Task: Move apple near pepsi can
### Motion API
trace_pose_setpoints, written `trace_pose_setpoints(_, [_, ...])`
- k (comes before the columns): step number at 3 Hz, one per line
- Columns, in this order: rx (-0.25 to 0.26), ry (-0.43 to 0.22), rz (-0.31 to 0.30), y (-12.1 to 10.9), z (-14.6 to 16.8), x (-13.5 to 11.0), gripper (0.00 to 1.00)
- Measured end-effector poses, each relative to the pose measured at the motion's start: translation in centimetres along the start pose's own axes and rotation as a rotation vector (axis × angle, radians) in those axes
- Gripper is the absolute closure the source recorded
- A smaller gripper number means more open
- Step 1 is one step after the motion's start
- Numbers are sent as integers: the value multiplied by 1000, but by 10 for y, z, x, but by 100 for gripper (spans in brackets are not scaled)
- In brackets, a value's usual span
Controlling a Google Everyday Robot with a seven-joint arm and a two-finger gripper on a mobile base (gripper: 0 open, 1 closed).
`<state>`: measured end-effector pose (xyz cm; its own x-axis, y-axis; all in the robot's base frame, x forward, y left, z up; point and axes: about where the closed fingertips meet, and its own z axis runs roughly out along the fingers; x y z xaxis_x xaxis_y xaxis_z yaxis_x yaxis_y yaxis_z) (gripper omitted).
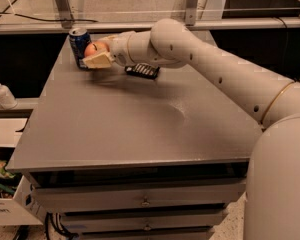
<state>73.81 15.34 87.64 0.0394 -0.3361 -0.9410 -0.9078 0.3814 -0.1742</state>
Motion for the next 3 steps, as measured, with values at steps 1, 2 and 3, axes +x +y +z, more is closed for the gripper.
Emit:
trace_pose_setpoints(1, [8, -2, 31, 1, 3, 13, 100])
trace_pose_setpoints(2, [13, 5, 59, 2, 6, 22, 82])
trace_pose_setpoints(3, [14, 7, 68, 1, 6, 25, 59])
